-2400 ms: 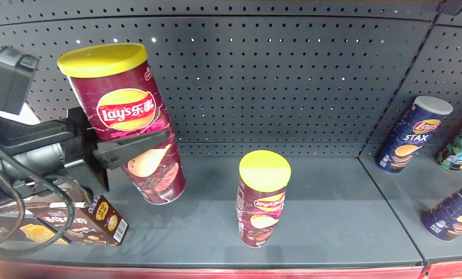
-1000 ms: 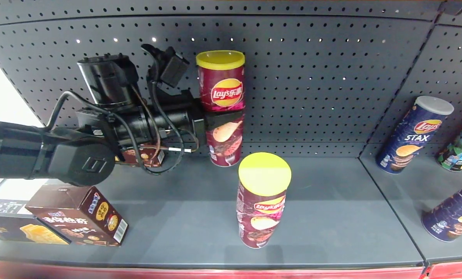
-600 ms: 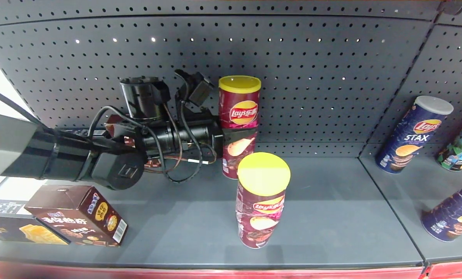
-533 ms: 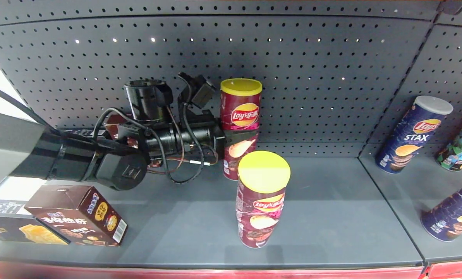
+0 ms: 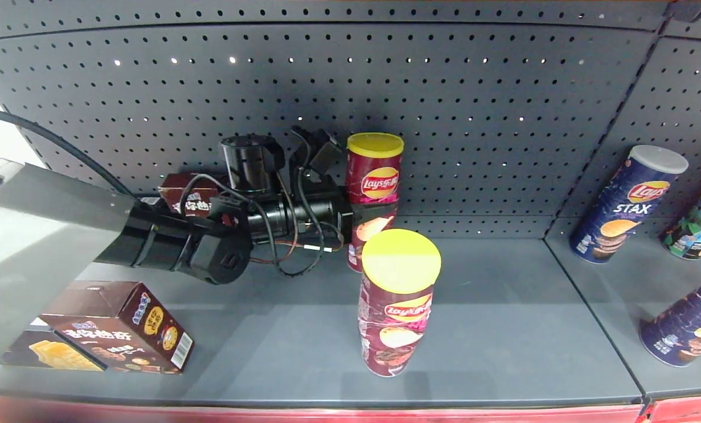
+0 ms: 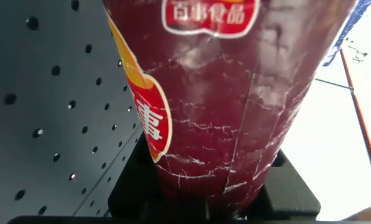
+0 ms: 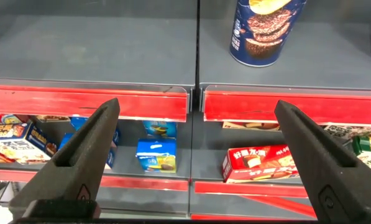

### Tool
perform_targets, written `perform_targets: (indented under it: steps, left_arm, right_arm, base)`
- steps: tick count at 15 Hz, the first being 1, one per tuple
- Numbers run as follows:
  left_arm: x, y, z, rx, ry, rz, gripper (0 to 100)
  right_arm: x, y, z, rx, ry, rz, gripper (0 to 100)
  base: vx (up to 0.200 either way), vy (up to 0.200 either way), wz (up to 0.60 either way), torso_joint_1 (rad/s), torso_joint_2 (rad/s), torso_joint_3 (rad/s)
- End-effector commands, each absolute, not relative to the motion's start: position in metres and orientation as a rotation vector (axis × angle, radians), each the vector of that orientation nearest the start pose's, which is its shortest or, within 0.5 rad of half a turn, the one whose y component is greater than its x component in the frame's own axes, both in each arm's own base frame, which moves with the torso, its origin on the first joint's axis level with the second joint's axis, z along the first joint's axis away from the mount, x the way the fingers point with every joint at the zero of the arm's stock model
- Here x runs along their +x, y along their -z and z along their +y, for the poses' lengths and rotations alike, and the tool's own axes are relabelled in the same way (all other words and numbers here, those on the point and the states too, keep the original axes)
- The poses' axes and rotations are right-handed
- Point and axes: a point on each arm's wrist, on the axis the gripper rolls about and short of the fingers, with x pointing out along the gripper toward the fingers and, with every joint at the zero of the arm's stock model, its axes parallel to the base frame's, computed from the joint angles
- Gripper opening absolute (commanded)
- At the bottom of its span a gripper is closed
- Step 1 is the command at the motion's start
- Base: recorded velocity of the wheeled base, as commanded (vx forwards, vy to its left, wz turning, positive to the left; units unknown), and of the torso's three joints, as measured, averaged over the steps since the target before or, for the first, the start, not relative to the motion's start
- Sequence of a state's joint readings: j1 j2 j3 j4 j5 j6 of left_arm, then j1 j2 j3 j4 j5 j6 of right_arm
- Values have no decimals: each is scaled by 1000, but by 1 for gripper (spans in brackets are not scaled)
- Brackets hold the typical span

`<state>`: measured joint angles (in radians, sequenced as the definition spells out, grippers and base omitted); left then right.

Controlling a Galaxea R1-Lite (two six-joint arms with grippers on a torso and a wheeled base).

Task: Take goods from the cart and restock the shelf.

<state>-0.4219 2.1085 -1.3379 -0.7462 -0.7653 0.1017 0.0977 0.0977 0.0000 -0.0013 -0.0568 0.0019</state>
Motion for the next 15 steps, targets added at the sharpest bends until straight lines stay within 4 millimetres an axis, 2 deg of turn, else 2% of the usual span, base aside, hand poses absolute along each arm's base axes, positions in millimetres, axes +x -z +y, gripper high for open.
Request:
perform_targets:
  steps: [1, 7, 14, 15]
  left_arm:
    - [392, -178, -193, 84, 1188, -26, 0]
    - [406, -165, -198, 86, 1179, -51, 0]
    - [413, -152, -202, 92, 1177, -84, 0]
    - [413, -151, -202, 93, 1177, -88, 100]
  right_arm:
    - [-15, -78, -3, -5, -41, 99, 100]
    - [-15, -78, -3, -5, -41, 99, 100]
    - [-15, -78, -3, -5, -41, 98, 100]
    - [-15, -78, -3, -5, -41, 99, 100]
  base:
    - [0, 0, 0, 0, 0, 0]
    - [0, 0, 0, 0, 0, 0]
    - [0, 0, 0, 0, 0, 0]
    - [0, 0, 0, 0, 0, 0]
